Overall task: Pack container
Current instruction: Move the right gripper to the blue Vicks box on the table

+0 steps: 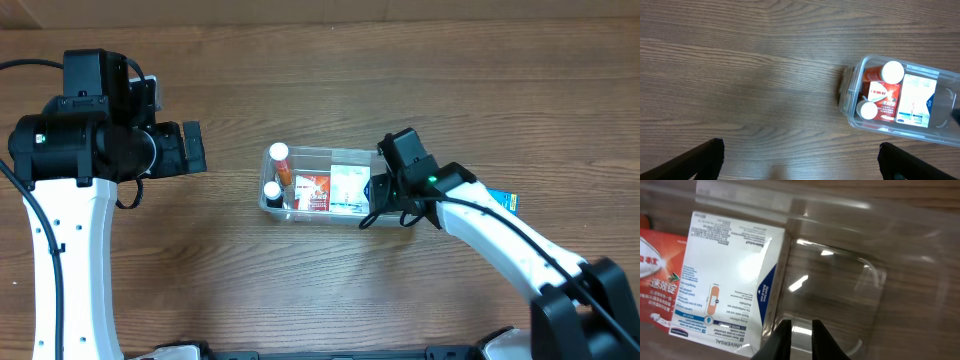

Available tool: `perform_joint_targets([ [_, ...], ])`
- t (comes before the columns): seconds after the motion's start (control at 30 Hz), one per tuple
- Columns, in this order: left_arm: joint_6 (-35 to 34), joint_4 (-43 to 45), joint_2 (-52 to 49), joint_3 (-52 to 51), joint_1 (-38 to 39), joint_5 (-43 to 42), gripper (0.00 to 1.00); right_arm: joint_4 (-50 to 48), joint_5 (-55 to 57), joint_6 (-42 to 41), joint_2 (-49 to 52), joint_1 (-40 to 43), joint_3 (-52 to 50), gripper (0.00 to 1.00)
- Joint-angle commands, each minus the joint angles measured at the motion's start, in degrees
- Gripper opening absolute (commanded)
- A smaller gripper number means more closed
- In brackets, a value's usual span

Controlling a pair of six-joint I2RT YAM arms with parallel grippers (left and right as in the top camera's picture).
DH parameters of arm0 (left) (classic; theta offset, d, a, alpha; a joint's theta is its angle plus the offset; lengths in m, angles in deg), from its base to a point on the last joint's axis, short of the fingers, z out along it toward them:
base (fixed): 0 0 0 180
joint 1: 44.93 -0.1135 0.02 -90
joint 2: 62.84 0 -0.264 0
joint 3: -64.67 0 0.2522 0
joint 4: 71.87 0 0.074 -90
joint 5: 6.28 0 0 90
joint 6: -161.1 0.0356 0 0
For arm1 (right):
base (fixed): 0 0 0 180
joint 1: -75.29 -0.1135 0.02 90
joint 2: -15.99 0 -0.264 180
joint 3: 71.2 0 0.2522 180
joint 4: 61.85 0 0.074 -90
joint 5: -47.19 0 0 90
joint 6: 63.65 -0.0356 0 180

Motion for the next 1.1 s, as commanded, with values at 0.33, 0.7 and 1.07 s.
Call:
perform_joint_targets([
  [0.33,1.1,0.0,0.2,-0.1,-0.6,0.4,1.0,25.9,10.3,-2.1,-16.6,13.2,18.4,1.0],
  [0.7,1.1,0.0,0.2,-0.1,-0.6,0.4,1.0,29.4,1.0,3.5,-1.1,35.7,12.5,1.0],
  [1.07,1.1,0.3,0.2,-0.1,-0.6,0.4,1.0,28.9,3.3,6.3,15.2,35.7,11.8,1.0],
])
